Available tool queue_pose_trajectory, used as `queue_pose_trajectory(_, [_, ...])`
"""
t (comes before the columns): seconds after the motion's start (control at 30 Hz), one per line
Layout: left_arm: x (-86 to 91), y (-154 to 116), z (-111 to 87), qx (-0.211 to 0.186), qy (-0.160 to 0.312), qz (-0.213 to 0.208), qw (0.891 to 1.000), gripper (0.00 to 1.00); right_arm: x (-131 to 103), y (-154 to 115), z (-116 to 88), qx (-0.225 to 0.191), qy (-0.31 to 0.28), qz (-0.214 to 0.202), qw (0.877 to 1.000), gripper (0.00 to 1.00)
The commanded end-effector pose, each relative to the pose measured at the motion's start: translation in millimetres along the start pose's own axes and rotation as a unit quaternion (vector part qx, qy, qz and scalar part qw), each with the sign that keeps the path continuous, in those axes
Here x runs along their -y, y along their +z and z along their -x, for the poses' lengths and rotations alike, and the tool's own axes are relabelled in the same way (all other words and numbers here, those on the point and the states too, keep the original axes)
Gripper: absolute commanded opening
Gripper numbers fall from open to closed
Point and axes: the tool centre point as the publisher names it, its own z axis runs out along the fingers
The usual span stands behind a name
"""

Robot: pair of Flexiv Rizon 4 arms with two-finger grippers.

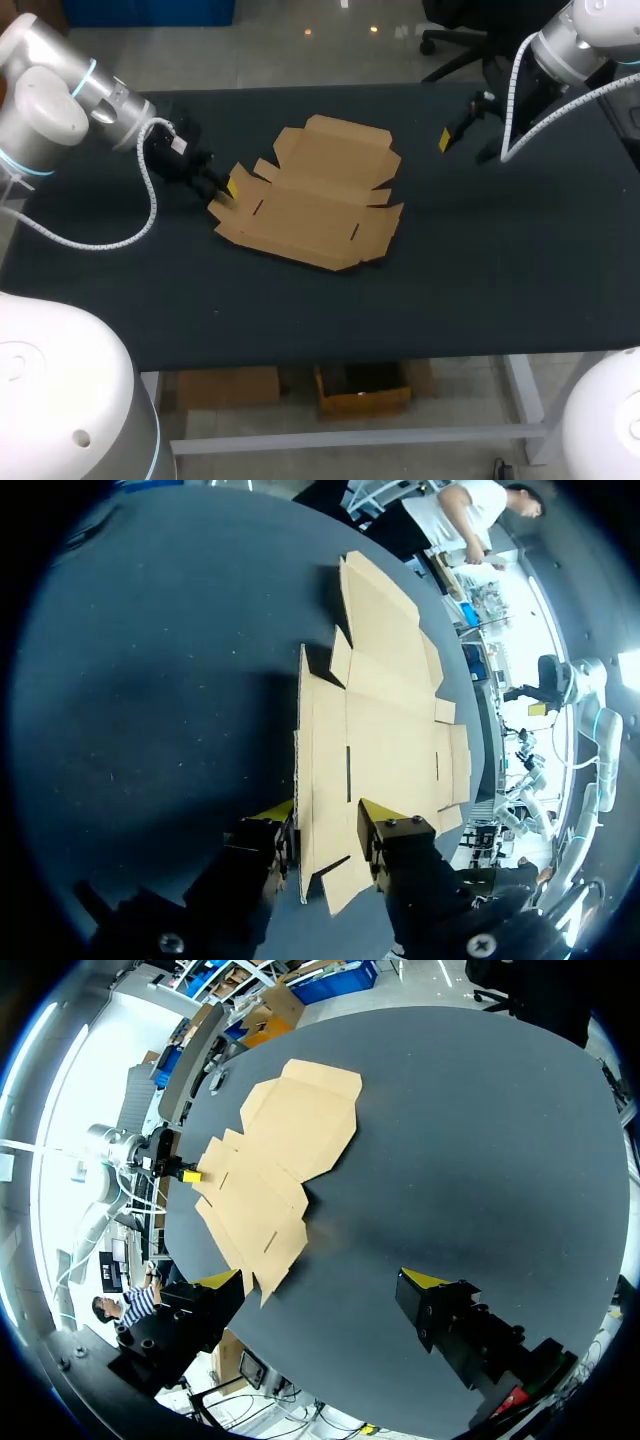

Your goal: Assemble the packaging by folding the flat box into shape, placing the metal phone stand inside, and closing the box properly

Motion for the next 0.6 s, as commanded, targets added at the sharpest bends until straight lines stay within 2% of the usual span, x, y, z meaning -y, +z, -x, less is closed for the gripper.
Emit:
queue_pose_trajectory(0.03, [3.4,-18.0,-6.2,0.023,0.007,0.015,1.0,1.0,-2.2,-1.0,1.0,-0.003,-0.001,-0.005,1.0,1.0])
queue_pose_trajectory(0.17, [11.0,-34.2,-3.7,0.038,0.015,0.04,0.998,1.0,-2.3,-0.7,0.4,-0.004,-0.002,-0.004,1.0,1.0])
queue_pose_trajectory(0.27, [16.3,-40.6,1.2,0.032,0.025,0.056,0.998,1.0,-2.3,-0.2,0.2,-0.005,-0.002,-0.004,1.0,1.0])
queue_pose_trajectory(0.4, [23.6,-42.6,9.2,0.036,0.032,0.079,0.996,1.0,-3.3,0.6,-1.1,-0.005,-0.004,-0.005,1.0,1.0])
queue_pose_trajectory(0.6, [31.7,-38.5,19.5,0.013,0.061,0.109,0.992,1.0,-4.1,0.2,-2.2,-0.003,-0.005,-0.006,1.0,1.0])
